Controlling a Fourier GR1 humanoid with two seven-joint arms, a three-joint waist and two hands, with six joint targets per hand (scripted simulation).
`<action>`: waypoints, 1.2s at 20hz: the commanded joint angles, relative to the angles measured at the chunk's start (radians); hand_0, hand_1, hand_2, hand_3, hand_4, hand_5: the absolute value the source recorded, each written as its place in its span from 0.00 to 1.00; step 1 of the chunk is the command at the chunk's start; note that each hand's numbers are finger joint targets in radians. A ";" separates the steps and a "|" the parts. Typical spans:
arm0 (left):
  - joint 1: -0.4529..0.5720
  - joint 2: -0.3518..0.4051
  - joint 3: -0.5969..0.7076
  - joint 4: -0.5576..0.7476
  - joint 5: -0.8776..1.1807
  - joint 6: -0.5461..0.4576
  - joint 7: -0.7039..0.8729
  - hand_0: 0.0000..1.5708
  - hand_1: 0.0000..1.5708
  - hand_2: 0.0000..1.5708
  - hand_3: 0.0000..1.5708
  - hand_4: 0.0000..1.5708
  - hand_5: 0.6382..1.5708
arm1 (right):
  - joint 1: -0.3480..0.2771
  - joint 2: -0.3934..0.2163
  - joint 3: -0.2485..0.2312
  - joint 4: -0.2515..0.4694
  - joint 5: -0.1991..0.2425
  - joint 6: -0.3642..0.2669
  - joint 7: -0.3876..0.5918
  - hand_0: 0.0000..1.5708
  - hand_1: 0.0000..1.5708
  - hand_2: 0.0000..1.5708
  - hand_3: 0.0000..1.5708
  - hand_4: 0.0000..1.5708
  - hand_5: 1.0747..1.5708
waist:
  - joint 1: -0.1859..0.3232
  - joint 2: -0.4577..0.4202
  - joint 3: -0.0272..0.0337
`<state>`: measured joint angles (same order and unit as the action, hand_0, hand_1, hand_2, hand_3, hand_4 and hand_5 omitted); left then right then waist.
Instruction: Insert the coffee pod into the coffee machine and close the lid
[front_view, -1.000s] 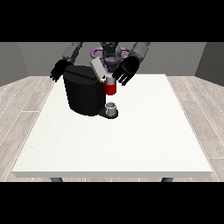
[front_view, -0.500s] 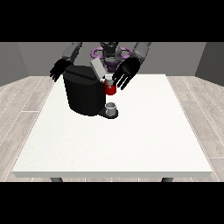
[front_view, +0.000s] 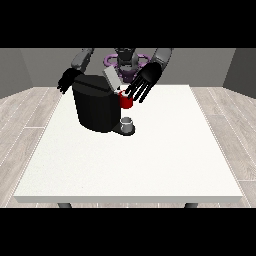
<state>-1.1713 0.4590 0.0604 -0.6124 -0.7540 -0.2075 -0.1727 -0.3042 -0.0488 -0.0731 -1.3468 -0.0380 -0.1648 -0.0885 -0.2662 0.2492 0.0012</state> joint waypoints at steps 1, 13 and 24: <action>-0.017 -0.028 -0.008 -0.011 -0.004 -0.045 0.055 0.00 0.00 0.00 0.00 0.00 1.00 | 0.011 -0.005 -0.029 0.053 -0.021 0.006 -0.007 0.00 0.00 0.00 0.00 0.22 1.00 | 0.017 -0.047 -0.0006; 0.160 -0.158 0.092 -0.050 0.132 -0.021 0.020 0.00 0.00 0.00 0.00 0.00 1.00 | 0.107 0.006 -0.057 0.077 -0.032 -0.023 -0.017 0.00 0.00 0.00 0.00 0.26 1.00 | 0.146 -0.212 -0.0013; 0.446 -0.336 0.270 -0.079 0.398 -0.025 -0.066 0.00 0.00 0.00 0.00 0.00 1.00 | 0.257 -0.049 -0.085 0.046 -0.048 0.019 -0.013 0.00 0.00 0.00 0.00 0.31 1.00 | 0.262 -0.449 -0.0015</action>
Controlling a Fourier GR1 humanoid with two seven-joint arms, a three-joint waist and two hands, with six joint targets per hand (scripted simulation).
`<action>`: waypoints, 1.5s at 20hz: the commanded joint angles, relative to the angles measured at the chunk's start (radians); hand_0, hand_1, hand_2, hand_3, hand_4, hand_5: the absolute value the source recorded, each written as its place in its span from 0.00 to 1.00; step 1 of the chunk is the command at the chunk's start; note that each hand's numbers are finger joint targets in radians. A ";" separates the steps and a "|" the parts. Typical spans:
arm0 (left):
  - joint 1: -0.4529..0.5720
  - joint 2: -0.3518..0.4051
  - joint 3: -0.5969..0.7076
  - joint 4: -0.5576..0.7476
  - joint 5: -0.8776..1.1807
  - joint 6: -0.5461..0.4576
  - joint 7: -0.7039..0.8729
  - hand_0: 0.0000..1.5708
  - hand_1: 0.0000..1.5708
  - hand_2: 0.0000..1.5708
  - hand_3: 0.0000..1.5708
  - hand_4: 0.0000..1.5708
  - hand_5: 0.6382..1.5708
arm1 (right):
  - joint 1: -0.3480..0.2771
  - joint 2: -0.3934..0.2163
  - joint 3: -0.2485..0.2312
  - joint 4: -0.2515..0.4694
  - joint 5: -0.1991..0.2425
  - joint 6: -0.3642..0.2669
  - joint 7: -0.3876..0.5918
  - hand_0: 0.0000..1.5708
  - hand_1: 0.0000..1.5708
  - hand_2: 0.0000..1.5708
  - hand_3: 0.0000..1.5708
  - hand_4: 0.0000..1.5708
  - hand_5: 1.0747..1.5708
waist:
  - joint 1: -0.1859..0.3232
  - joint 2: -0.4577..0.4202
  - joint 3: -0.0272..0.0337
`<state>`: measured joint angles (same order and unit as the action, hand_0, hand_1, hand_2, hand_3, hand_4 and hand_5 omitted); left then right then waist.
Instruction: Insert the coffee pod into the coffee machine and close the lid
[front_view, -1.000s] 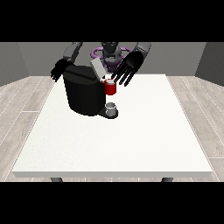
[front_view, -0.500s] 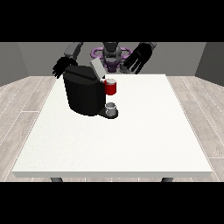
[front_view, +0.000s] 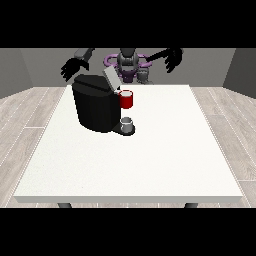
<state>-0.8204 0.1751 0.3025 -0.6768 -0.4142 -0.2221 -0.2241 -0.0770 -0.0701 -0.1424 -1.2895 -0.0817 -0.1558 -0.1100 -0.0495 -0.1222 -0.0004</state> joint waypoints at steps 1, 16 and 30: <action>0.098 -0.031 0.030 -0.027 0.070 -0.035 -0.034 0.00 0.00 0.00 0.00 0.00 1.00 | 0.027 -0.029 0.022 -0.030 0.031 0.013 -0.002 0.00 0.00 0.00 0.00 0.28 1.00 | 0.040 -0.059 0.0000; 0.286 -0.139 0.049 -0.147 0.234 -0.112 0.093 0.00 0.00 0.00 0.00 0.09 1.00 | -0.104 -0.123 0.067 -0.172 -0.013 0.156 0.199 0.00 0.00 0.00 0.00 0.00 1.00 | 0.179 -0.182 0.0007; 0.479 -0.164 -0.039 -0.473 0.369 -0.067 0.142 0.00 0.00 0.00 0.00 0.00 1.00 | -0.223 -0.078 0.119 -0.123 0.046 0.186 0.149 0.00 0.00 0.00 0.00 0.00 1.00 | 0.179 -0.012 0.0006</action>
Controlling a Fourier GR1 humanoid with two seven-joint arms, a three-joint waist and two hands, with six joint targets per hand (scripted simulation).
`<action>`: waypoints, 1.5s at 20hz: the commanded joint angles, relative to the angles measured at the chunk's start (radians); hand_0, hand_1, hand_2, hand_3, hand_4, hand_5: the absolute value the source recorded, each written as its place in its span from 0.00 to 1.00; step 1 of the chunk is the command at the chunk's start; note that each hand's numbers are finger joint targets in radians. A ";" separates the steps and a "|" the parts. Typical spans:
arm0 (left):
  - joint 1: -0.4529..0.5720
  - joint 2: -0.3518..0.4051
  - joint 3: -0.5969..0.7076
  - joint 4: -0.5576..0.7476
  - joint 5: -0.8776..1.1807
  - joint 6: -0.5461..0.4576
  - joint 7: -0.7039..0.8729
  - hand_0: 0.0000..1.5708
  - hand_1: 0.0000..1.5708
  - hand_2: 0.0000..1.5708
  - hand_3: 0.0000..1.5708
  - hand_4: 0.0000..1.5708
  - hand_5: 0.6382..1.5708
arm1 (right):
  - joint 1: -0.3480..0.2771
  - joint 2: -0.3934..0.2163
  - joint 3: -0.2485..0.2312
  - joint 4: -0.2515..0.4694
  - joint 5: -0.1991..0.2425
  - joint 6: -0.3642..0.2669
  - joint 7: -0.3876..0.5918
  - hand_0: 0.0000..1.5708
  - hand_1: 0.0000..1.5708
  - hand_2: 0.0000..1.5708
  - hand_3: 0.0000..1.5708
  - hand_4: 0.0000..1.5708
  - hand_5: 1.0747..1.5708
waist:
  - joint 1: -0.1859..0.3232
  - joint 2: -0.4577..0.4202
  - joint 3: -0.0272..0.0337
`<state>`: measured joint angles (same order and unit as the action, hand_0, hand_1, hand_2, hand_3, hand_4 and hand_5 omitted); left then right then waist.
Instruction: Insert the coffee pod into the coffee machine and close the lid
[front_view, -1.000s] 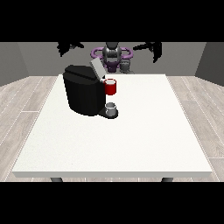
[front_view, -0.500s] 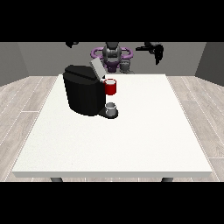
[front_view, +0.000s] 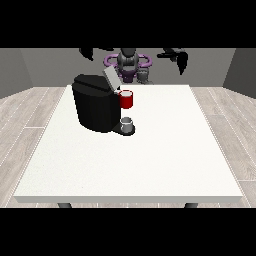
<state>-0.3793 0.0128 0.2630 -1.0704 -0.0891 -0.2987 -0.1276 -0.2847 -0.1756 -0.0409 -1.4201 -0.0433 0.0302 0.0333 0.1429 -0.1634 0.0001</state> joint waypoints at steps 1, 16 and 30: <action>-0.004 -0.012 -0.011 -0.100 0.046 0.050 0.079 0.00 0.00 0.00 0.00 0.00 1.00 | -0.071 0.011 -0.008 0.034 -0.019 0.017 0.035 0.00 0.00 0.00 0.00 0.00 1.00 | -0.003 0.046 0.0001; 0.113 0.067 -0.052 -0.270 0.095 0.074 0.064 0.00 0.00 0.00 0.00 0.00 1.00 | -0.225 0.018 -0.040 0.224 -0.003 0.049 -0.045 0.00 0.00 0.00 0.00 0.00 1.00 | -0.055 0.177 -0.0001; 0.125 0.100 -0.072 -0.280 0.110 0.085 0.023 0.00 0.00 0.00 0.00 0.00 1.00 | -0.347 0.045 -0.039 0.347 0.060 0.010 -0.087 0.00 0.00 0.00 0.00 0.00 1.00 | -0.033 0.231 -0.0001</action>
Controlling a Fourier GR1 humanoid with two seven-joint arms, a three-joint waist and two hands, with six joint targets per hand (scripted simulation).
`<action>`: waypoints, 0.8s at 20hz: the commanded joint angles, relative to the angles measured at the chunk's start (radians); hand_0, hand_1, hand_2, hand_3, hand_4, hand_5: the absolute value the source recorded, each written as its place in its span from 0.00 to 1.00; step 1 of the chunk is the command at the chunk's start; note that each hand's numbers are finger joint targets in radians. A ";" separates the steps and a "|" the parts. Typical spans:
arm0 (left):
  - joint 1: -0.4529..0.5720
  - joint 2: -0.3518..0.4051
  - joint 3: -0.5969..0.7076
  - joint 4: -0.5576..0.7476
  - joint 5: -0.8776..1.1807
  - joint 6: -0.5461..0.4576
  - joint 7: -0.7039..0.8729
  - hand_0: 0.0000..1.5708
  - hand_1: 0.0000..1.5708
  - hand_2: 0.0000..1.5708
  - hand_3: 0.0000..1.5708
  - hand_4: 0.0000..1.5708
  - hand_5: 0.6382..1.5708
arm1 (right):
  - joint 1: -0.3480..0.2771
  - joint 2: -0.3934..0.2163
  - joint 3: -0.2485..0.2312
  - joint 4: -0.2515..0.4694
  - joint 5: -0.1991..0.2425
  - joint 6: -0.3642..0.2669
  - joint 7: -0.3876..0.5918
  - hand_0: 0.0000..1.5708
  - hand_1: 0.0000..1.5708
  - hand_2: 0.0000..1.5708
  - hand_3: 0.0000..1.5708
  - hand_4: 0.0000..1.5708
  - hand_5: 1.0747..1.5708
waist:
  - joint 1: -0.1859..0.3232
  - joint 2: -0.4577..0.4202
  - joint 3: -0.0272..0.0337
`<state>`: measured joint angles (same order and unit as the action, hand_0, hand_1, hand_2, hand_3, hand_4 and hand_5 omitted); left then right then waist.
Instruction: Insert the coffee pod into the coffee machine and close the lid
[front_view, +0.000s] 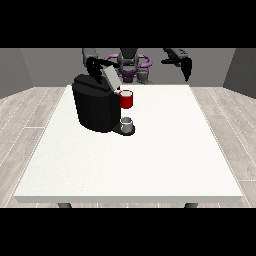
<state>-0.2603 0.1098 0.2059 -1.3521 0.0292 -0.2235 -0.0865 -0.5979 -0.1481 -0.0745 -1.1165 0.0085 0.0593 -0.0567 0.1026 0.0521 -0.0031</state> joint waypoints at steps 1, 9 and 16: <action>-0.018 0.034 0.006 0.017 0.001 -0.002 -0.003 0.00 0.00 0.00 0.00 0.00 1.00 | -0.037 0.014 0.009 0.042 0.010 0.005 0.008 0.00 0.00 0.00 0.00 0.00 1.00 | 0.002 0.024 0.0031; -0.040 0.007 -0.004 0.031 0.013 0.041 0.027 0.00 0.00 0.00 0.00 0.00 1.00 | -0.100 0.037 0.025 0.056 0.021 0.006 0.049 0.00 0.00 0.00 0.00 0.00 1.00 | -0.011 0.014 0.0030; 0.005 0.047 0.010 0.054 0.014 0.025 -0.027 0.00 0.00 0.00 0.00 0.09 1.00 | -0.115 0.041 0.050 0.065 0.049 0.029 0.050 0.00 0.00 0.00 0.00 0.14 1.00 | -0.008 -0.008 0.0030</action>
<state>-0.2617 0.1308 0.1958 -1.3323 0.0367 -0.1942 -0.0915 -0.7064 -0.1237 -0.0532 -1.0387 0.0500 0.0640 -0.0458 0.1150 0.0665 -0.0005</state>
